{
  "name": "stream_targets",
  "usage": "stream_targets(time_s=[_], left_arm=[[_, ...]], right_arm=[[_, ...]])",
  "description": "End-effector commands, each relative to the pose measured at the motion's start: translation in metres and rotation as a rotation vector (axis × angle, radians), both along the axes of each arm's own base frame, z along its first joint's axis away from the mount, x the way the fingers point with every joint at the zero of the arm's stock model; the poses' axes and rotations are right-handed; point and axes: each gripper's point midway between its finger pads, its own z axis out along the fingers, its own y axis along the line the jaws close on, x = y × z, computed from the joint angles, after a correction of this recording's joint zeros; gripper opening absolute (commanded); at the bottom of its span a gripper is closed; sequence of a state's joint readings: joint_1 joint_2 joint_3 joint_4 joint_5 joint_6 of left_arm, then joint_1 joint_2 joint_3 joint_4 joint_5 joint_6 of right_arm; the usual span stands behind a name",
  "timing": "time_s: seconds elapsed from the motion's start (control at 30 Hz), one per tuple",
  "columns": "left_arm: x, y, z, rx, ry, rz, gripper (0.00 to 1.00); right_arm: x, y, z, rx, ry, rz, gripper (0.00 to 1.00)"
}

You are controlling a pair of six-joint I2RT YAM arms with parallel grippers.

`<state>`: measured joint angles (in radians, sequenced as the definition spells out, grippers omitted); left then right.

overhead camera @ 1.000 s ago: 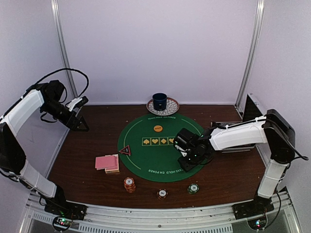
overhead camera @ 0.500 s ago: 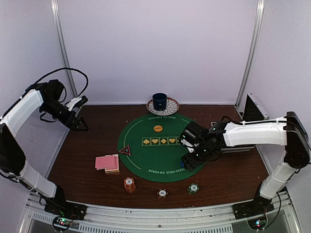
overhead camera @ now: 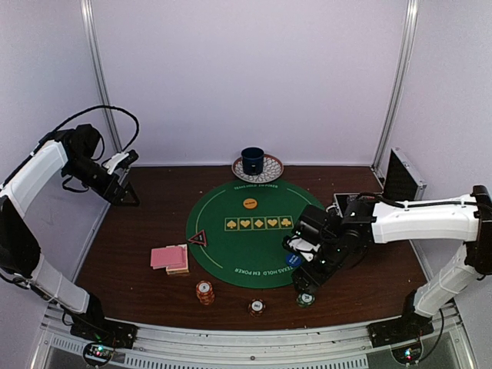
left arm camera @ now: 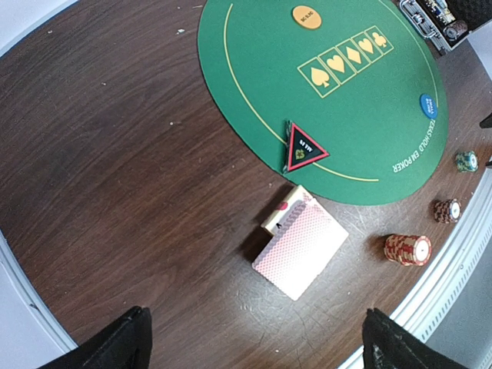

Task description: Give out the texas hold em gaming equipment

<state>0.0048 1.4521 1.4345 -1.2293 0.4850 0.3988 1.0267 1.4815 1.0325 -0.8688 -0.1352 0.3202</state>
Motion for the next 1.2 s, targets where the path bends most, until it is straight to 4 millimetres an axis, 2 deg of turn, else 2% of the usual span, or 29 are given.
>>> stream_targets(time_s=[0.0,0.4,0.77,1.17], left_arm=[[0.000,0.000,0.016,0.004,-0.056,-0.005,0.97],[-0.002,0.000,0.018,0.007,-0.060,-0.010,0.98],[-0.003,0.000,0.021,0.004,-0.069,-0.012,0.98],[-0.004,0.000,0.024,0.005,-0.072,-0.008,0.97]], right_arm=[[-0.014,-0.006,-0.020,-0.046,0.050,0.022,0.84],[-0.027,0.005,-0.040,-0.080,0.049,0.074,0.77],[-0.020,0.009,-0.046,-0.075,0.010,0.037,0.71],[-0.019,0.002,-0.053,-0.095,0.002,0.028,0.66]])
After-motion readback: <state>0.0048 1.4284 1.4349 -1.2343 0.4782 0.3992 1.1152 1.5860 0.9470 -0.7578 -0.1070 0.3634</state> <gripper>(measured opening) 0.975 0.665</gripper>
